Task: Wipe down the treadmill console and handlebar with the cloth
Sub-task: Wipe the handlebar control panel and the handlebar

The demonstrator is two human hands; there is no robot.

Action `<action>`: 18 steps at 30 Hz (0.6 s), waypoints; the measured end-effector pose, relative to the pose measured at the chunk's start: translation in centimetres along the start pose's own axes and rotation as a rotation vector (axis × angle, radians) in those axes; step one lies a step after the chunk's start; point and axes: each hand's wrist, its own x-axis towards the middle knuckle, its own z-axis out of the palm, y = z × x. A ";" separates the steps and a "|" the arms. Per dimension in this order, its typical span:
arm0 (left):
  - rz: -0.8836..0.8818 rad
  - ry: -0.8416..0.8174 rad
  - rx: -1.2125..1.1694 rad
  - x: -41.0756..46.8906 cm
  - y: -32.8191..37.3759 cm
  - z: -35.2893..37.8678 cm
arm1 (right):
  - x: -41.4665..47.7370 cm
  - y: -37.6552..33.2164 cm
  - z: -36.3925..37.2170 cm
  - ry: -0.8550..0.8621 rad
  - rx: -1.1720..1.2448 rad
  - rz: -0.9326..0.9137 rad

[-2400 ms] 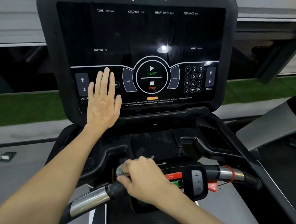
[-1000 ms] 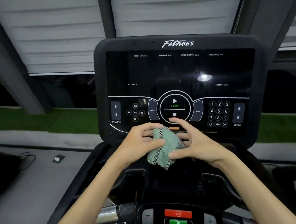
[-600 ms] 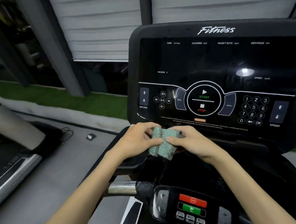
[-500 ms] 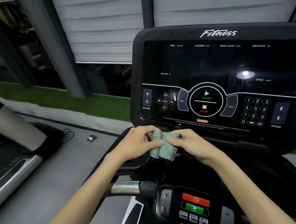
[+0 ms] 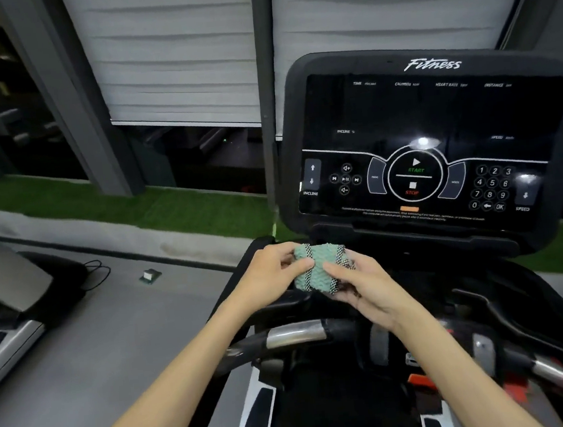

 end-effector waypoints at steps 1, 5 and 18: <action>0.039 0.022 0.049 -0.9 -0.8 -0.5 | -0.2 0.7 1.2 0.019 0.015 -0.005; 0.155 0.056 0.178 -4.1 -4.4 -2.4 | -0.8 3.6 5.1 0.099 0.017 -0.011; 0.099 0.266 0.583 -13.6 -16.2 -2.9 | -3.3 6.3 7.0 0.464 -0.287 -0.091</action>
